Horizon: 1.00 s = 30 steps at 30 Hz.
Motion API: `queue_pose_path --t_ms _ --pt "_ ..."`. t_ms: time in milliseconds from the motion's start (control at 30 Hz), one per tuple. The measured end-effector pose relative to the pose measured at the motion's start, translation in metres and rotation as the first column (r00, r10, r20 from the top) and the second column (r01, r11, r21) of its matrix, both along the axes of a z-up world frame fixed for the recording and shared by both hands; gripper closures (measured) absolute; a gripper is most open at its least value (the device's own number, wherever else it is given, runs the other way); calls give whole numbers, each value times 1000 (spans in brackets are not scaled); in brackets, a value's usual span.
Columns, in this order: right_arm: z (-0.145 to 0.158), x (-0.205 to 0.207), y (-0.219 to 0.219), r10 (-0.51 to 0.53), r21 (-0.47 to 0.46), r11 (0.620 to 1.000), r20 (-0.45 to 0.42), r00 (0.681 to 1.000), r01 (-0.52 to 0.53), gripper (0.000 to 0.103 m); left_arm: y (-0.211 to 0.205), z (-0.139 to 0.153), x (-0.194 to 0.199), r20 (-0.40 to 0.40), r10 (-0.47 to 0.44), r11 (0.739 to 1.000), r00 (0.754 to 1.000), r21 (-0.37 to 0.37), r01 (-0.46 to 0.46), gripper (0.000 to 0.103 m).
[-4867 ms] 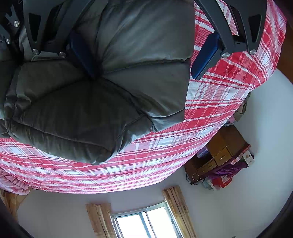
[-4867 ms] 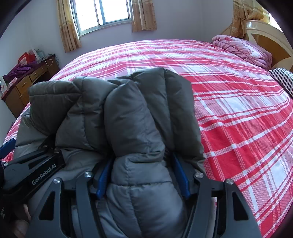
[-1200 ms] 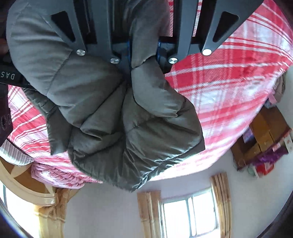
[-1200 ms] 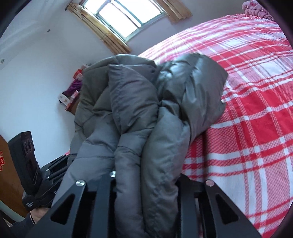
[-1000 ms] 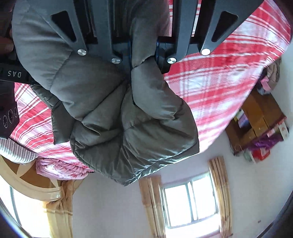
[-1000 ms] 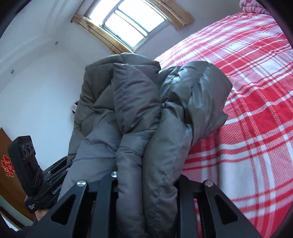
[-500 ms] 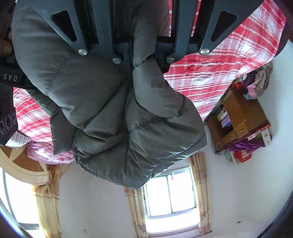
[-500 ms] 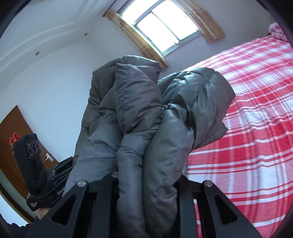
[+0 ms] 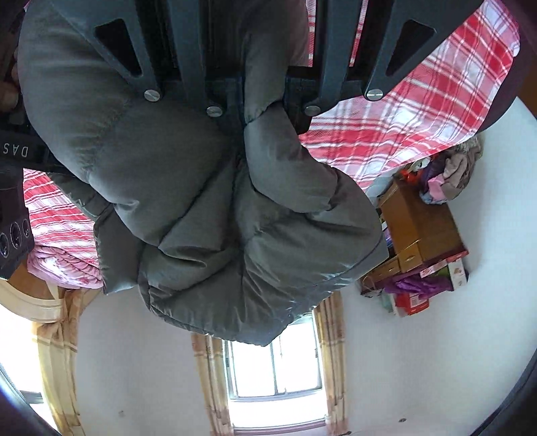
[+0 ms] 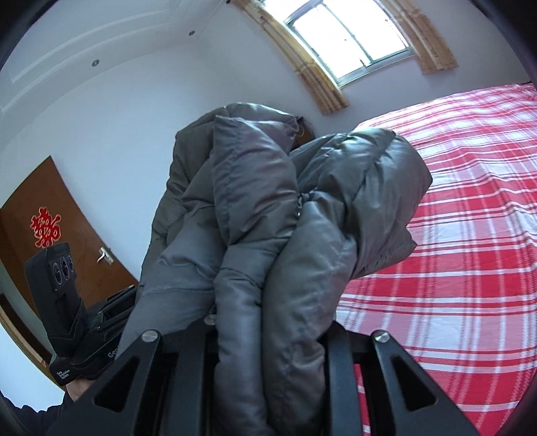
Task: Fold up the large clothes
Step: 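Hold the jacket bundle up with both tools and carry it across the bed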
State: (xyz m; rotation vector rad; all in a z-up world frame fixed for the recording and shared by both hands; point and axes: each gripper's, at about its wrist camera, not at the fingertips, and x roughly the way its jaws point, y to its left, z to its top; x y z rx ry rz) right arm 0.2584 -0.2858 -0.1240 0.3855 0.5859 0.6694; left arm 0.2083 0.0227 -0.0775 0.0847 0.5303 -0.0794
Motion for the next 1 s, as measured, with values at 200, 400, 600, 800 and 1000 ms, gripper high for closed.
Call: queue_pose_path --t_ms 200,400,600,800,1000 --pt "0 2 7 46 -32 998 -16 999 -47 80 28 -5 -10 -13 32 999 999 -14 -33 88" --pt "-2 14 10 75 -55 996 -37 997 -77 80 54 -16 -15 -37 69 997 997 -32 -70 88" --pt "4 19 12 103 -79 991 -66 993 -108 80 74 -28 -15 -69 92 994 993 -51 -96 88" --pt "3 30 16 116 -101 987 -91 989 -126 80 90 -39 -14 -91 106 992 990 -54 -111 88" --pt "-1 45 20 120 -132 982 -126 985 -136 80 107 -57 -9 -129 124 989 984 -62 -133 88"
